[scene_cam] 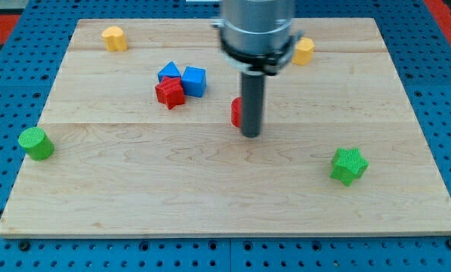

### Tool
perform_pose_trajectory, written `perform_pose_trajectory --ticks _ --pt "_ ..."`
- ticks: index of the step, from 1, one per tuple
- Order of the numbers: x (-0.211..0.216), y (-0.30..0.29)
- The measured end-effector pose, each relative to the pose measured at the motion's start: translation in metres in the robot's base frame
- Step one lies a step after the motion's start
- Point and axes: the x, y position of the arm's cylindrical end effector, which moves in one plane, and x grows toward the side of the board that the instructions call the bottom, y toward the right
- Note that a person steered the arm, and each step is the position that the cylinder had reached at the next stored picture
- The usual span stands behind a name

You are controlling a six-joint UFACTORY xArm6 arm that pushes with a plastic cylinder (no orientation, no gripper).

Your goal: Move the red circle close to the blue cube

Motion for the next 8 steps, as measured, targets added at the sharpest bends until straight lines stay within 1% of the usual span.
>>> perform_pose_trajectory --ticks 1,2,3,4,5,6,7,8 --pt "-0.006 0.036" --pt "-0.014 0.000" --pt "-0.022 -0.053" --pt "-0.045 -0.076" --pt "-0.047 -0.037" --pt "-0.059 -0.002" --pt "-0.083 -0.015" --pt "-0.085 -0.023"
